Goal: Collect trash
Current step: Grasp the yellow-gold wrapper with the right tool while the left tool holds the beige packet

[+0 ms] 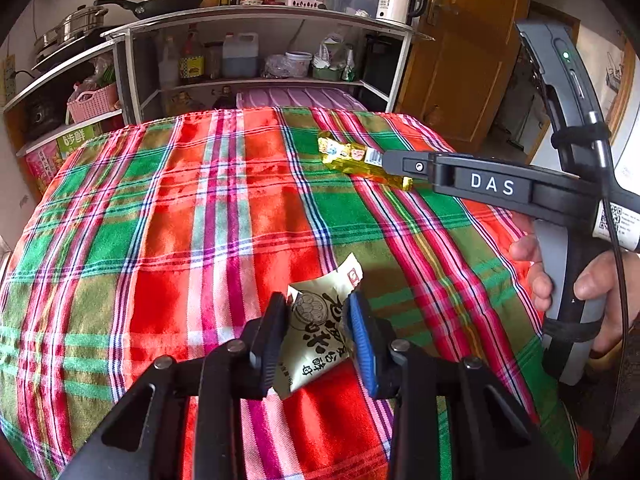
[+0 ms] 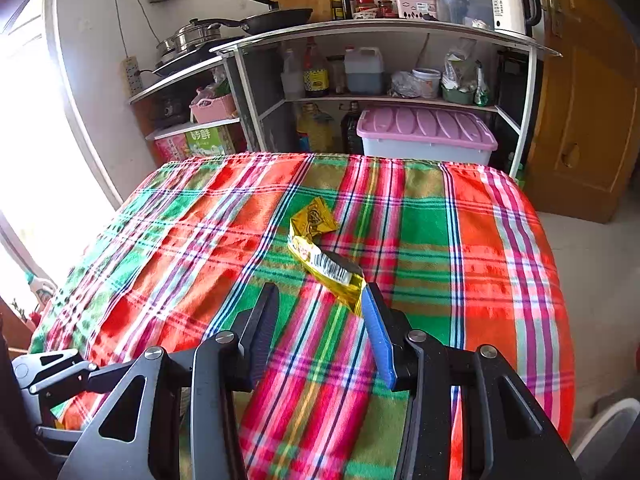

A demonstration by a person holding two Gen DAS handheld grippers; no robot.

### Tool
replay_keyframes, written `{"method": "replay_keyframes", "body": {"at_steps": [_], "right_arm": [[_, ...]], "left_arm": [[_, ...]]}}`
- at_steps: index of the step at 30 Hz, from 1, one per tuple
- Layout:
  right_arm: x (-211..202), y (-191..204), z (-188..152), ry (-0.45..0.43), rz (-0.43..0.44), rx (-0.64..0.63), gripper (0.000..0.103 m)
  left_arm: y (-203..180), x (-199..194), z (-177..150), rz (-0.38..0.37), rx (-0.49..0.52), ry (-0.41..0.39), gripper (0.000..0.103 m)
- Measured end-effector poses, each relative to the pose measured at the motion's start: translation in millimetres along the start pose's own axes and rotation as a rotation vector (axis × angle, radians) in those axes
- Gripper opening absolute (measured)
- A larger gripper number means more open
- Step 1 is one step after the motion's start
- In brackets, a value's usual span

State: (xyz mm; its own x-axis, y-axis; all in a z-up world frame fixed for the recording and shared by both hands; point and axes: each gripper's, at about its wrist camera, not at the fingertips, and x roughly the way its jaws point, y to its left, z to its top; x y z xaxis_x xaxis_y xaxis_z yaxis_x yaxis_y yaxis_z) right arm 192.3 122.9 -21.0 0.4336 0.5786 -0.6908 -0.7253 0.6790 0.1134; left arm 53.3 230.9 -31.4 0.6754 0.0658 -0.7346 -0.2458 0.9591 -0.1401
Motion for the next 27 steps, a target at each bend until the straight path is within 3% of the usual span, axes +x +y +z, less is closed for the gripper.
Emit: {"method": "replay_keyframes", "body": {"at_steps": [7,19,24,27], "right_arm": [[29.5,10.4,20.8,-0.010,0.019,-0.091,0.044],[65.8,15.3,20.2,0.095,0.058,-0.089,0.044],[64.7,15.9,19.2,0.097,0.059,-0.070,0.016],[62.9,15.7,19.8,0.089,0.046,-0.065,0.010]], "left_arm": [[8.4,5.1,-0.6,-0.027,-0.038,0.003,0.034],[15.5,7.2,0.1,-0.060,-0.066,0.009,0.035],[15.5,7.5,0.9,-0.058,-0.064,0.010,0.035],[15.6,7.6,0.9,-0.056,-0.063,0.010,0.035]]}}
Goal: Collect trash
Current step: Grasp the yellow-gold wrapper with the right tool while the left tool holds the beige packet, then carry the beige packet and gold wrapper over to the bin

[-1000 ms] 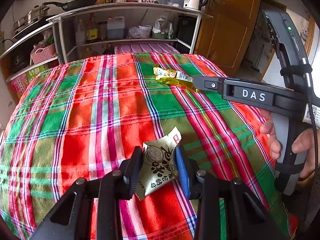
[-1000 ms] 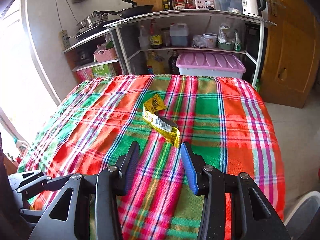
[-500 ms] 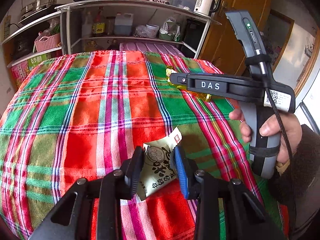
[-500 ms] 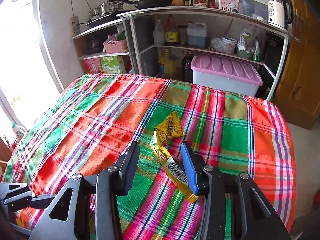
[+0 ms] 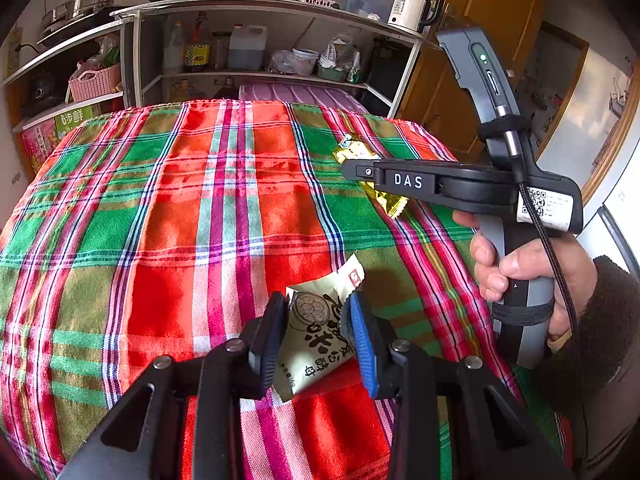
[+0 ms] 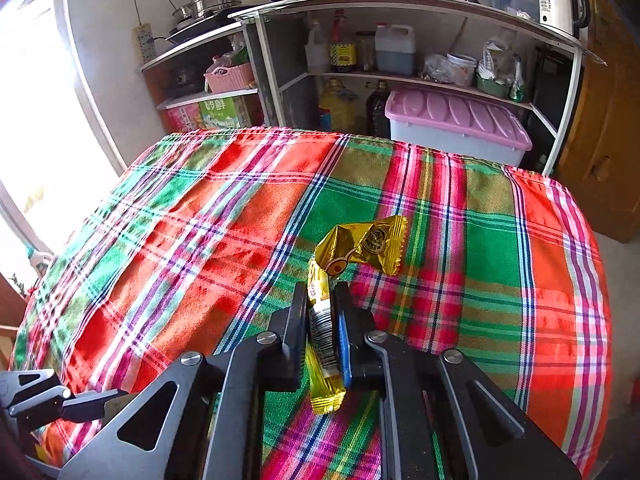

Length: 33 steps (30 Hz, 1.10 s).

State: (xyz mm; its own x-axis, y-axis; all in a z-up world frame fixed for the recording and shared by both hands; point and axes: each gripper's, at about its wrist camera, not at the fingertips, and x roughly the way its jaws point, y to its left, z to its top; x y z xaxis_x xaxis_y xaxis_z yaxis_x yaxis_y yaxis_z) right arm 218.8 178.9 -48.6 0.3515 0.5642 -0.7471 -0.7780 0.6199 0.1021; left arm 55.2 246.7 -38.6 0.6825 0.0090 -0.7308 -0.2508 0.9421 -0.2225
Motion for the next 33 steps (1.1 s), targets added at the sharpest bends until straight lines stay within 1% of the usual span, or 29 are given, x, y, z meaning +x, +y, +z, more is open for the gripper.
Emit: {"method": "replay_keyframes", "body": {"at_steps": [6,15,24,28,33], "right_arm": [[-5.7,-1.8,-1.5,-0.022,0.008,0.022,0.006],[-25.2,-2.0,-12.2,-0.050,0.003,0.037,0.006],[-59.6,-0.3,-25.8,-0.095,0.000,0.034,0.006],[-77.0,0.8,-38.8,-0.116,-0.007,0.039,0.006],[-103.7,2.2,-59.5,-0.152,-0.018,0.052,0.006]], "left_arm": [[-0.2,-0.1,-0.5,0.002,0.002,0.000,0.035],[-8.5,-4.9,-1.5,0.031,0.027,0.001,0.034],[-20.3,-16.3,-7.9,0.041,0.045,0.005,0.034],[-28.3,-23.3,-12.6,0.041,0.057,0.003,0.033],[-43.5,-38.1,-14.7,0.040,0.089,-0.024,0.033]]}}
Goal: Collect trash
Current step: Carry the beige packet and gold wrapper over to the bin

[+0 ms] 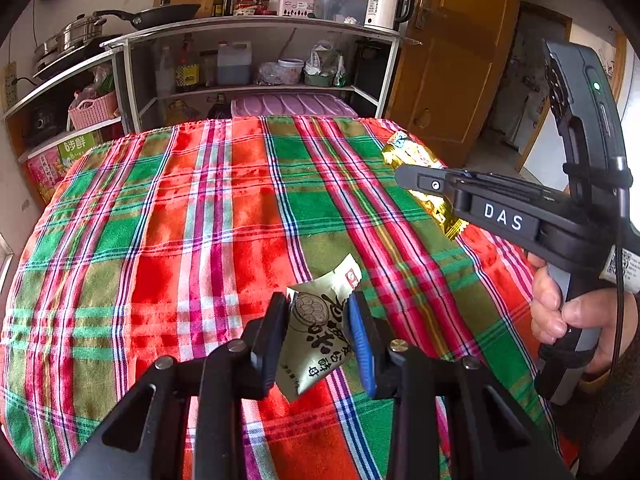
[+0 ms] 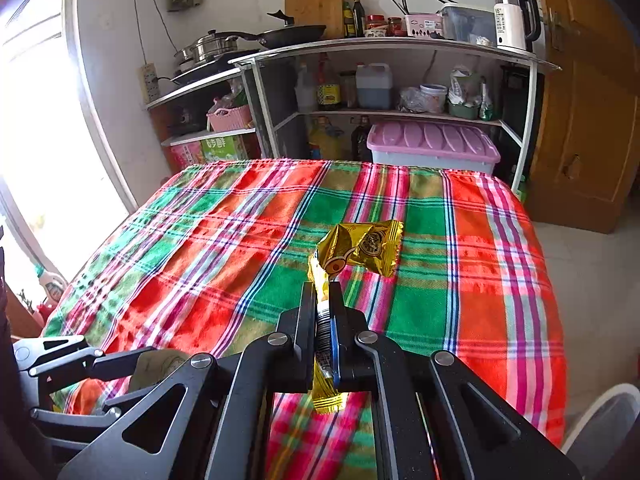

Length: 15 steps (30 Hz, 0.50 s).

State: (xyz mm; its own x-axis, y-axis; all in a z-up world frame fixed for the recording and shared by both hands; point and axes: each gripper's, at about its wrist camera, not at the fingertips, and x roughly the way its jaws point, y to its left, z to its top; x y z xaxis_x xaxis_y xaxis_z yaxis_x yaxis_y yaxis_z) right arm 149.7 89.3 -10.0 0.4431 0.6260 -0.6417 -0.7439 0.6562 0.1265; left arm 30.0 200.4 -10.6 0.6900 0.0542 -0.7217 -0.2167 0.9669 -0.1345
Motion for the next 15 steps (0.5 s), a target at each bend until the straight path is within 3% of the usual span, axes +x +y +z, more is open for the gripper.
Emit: {"method": "replay_keyframes", "body": {"at_steps": [15], "right_arm": [[-101.6,-21.4,-44.9,-0.108,-0.088,0.067,0.006]], "left_arm": [[-68.7,-30.5,2.9,-0.065,0.125,-0.065,0.033]]}}
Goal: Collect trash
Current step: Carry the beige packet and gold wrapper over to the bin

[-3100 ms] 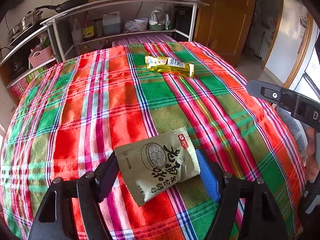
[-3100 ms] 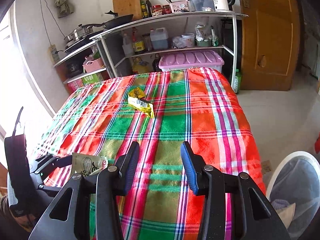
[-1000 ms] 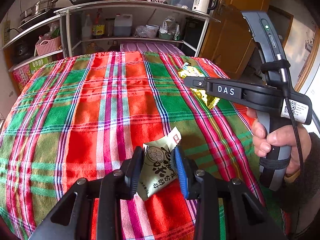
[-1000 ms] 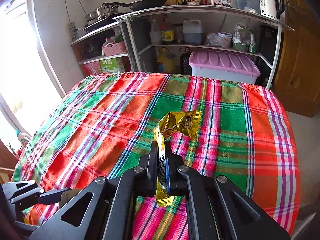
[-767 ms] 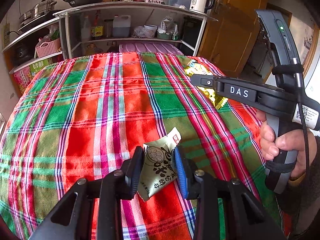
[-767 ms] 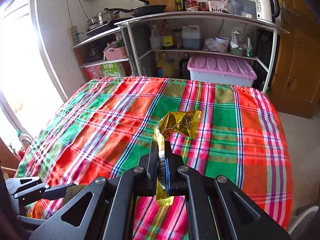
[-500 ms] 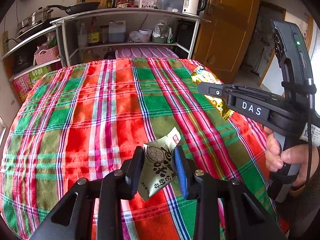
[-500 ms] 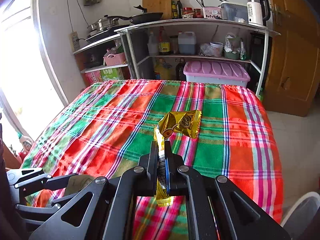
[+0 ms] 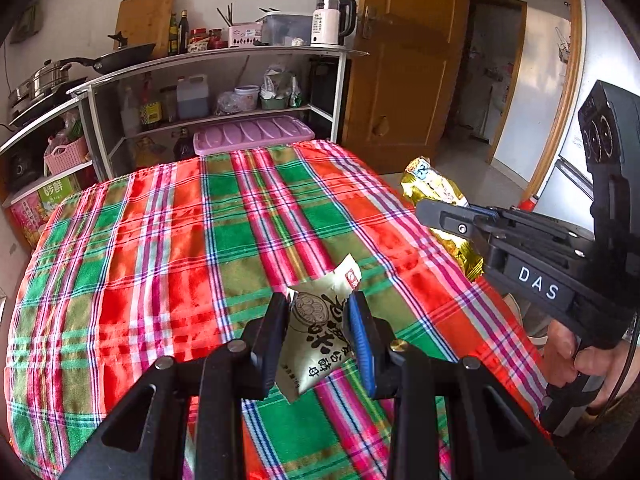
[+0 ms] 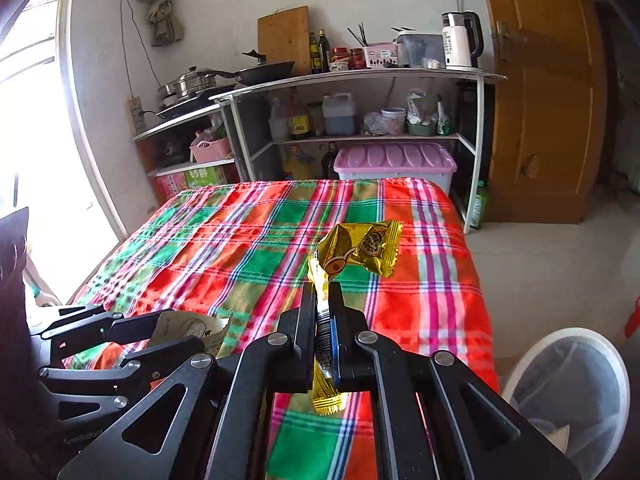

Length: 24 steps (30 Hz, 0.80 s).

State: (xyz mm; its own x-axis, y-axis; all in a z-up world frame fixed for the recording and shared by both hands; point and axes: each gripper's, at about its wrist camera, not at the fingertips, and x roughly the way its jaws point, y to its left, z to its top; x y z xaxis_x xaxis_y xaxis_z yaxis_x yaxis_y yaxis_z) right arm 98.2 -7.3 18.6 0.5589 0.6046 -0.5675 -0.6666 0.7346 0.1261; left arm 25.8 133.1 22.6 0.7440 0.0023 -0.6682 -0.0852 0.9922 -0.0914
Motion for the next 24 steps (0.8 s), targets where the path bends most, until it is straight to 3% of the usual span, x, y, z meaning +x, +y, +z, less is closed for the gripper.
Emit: {"method": "replay_keyframes", "body": {"at_steps": [14,24], "right_arm": [[-75.1,-64.9,-32.2,-0.056,-0.146,0.113,0.006],[-118.7,-131.4,-65.3,-0.031,-0.307,0.209,0.006]], "left_arm": [[-86.1,11.5,12.7,-0.109,0.130,0.004,0.033],[-160.5,44.0,22.2,-0.223,0.210,0.049,0.034]]}}
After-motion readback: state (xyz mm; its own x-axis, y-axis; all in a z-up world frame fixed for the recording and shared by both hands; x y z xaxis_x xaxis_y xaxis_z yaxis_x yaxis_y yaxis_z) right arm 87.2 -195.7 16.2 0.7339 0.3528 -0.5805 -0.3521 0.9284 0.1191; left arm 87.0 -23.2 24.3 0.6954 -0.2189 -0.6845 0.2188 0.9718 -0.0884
